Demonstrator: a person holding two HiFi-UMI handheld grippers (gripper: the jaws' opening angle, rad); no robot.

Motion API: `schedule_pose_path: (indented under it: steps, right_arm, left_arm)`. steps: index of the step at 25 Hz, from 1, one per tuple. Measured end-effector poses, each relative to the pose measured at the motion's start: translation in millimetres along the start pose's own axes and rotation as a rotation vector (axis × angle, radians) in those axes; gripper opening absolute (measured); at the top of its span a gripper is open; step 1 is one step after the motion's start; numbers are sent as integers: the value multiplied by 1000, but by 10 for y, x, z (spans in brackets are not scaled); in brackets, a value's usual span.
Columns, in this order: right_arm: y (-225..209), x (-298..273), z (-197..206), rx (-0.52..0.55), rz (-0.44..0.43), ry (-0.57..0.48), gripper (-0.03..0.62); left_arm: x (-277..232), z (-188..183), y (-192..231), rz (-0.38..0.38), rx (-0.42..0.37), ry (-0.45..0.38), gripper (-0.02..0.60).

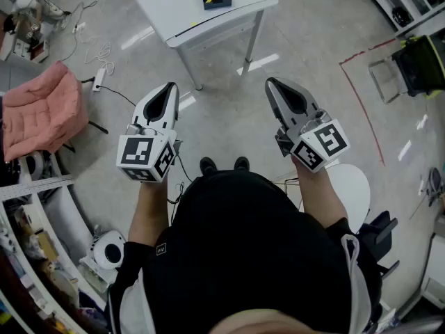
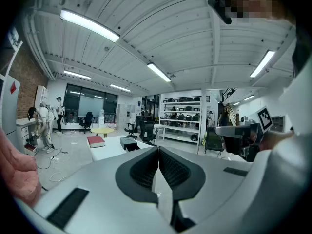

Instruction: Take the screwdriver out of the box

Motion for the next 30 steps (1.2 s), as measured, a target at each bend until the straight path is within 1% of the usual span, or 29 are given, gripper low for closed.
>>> schedule_pose_path:
  steps: [6,11,17,22,25,30]
  right_arm:
    - [63,-67,29,-4,-6,5,28]
    - [175,-238,73,-11,-39,16,28]
    - [579,-667,104,-8,-117,17,28]
    - [884,-949,139,-9,-164,17,28]
    - [904,-990,193,-18,-155,29,28]
    - [715,-1029,250,-75,-110,16,28]
  left_arm:
    - [58,28,68,-3,4,6,17]
    - [165,27,192,-12,3,-1,17]
    - [487,117,603,-42,13,-9,17]
    - [622,225,887,-38,27,-4,17]
    - [612,266,957,-32,36,0,17]
    - [488,304,1002,-13,34,27,17]
Point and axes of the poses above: the fingertips, and each gripper's own axes: x backward along the fingers, y to its left, z out of its underside, the point moved 7 cm from there along x, backward along the fingers, and after that the axes turned 4 degrees about -y, right-handed, at the moved point
